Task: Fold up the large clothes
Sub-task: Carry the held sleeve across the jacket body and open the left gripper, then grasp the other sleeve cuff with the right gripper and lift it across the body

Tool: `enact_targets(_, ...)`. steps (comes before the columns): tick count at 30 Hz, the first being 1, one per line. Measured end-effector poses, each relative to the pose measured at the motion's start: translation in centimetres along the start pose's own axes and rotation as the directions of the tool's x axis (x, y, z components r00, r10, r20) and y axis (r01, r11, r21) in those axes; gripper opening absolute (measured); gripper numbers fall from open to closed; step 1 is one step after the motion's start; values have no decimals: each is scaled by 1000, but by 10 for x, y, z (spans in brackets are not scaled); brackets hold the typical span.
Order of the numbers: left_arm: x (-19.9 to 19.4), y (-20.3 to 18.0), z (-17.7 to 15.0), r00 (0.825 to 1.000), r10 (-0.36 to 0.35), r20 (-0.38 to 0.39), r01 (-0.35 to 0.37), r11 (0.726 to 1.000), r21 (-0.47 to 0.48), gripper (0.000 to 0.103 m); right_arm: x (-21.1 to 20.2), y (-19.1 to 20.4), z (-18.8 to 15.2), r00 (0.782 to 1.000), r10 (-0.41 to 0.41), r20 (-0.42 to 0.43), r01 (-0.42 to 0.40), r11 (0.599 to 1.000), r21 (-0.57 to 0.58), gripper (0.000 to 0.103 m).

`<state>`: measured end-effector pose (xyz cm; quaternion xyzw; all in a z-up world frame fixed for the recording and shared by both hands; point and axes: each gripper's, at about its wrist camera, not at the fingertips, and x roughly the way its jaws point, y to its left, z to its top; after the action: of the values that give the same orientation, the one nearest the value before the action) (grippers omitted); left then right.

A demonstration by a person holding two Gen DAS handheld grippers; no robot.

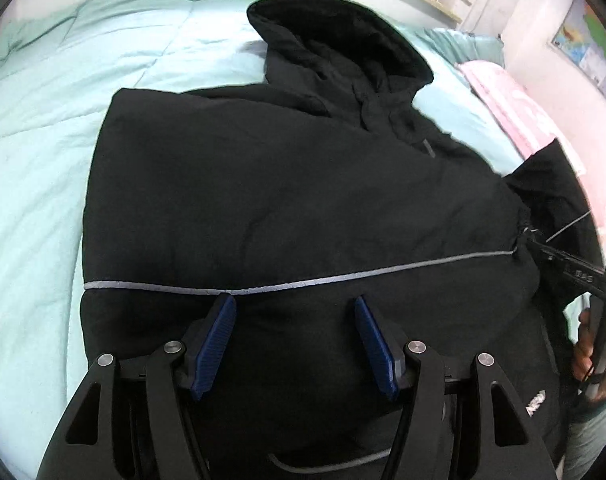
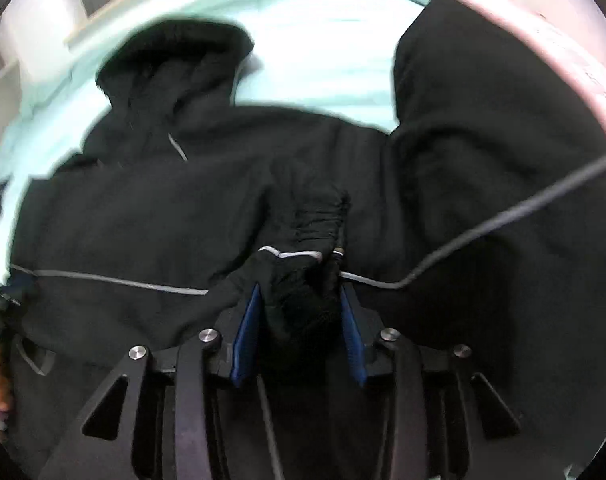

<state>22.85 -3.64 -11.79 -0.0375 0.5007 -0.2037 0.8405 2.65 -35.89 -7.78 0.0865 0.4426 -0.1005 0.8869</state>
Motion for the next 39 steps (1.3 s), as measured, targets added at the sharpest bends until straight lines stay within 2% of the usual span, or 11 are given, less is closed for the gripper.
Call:
enact_targets(3, -17, 3, 2, 990, -136, 46, 138, 989, -54, 64, -52, 21, 6, 990, 54, 131, -51, 998, -27, 67)
enact_targets(5, -21, 7, 4, 981, -176, 88, 184, 978, -97, 64, -66, 43, 10, 985, 83, 154, -71, 994, -84, 68)
enact_targets(8, -9, 16, 1, 989, -136, 63, 144, 980, -137, 64, -50, 85, 12, 989, 118, 87, -102, 980, -172, 68)
enact_targets(10, 3, 21, -6, 990, -132, 48, 137, 982, -129, 63, -17, 101, 6, 995, 102, 18, -96, 975, -200, 67)
enact_targets(13, 8, 13, -7, 994, -96, 42, 100, 990, -97, 63, 50, 91, -12, 986, 76, -150, -97, 985, -141, 66)
enact_targets(19, 10, 1, -6, 999, -2, 36, 3, 1000, -21, 64, 31, 84, -21, 992, 85, -95, -98, 985, -143, 65)
enact_targets(22, -5, -11, -9, 999, -6, 42, 6, 1000, 0, 64, -1, 80, -32, 990, 128, -60, -136, 979, -151, 65)
enact_targets(25, -19, -29, -8, 997, -63, 53, 64, 998, -6, 64, -48, 67, -41, 986, 168, 5, -165, 977, -137, 66)
enact_targets(30, -30, -90, -5, 992, -108, 73, 103, 992, 69, 64, -108, 29, -49, 980, 186, 77, -177, 978, -105, 66)
enact_targets(37, -6, -194, 7, 984, -155, 91, 137, 975, 175, 64, -170, -80, -51, 953, 215, 214, -234, 970, 68, 77)
enact_targets(39, 10, -213, 12, 982, -169, 81, 153, 973, 172, 64, -180, -118, -47, 951, 181, 249, -215, 969, 119, 77)
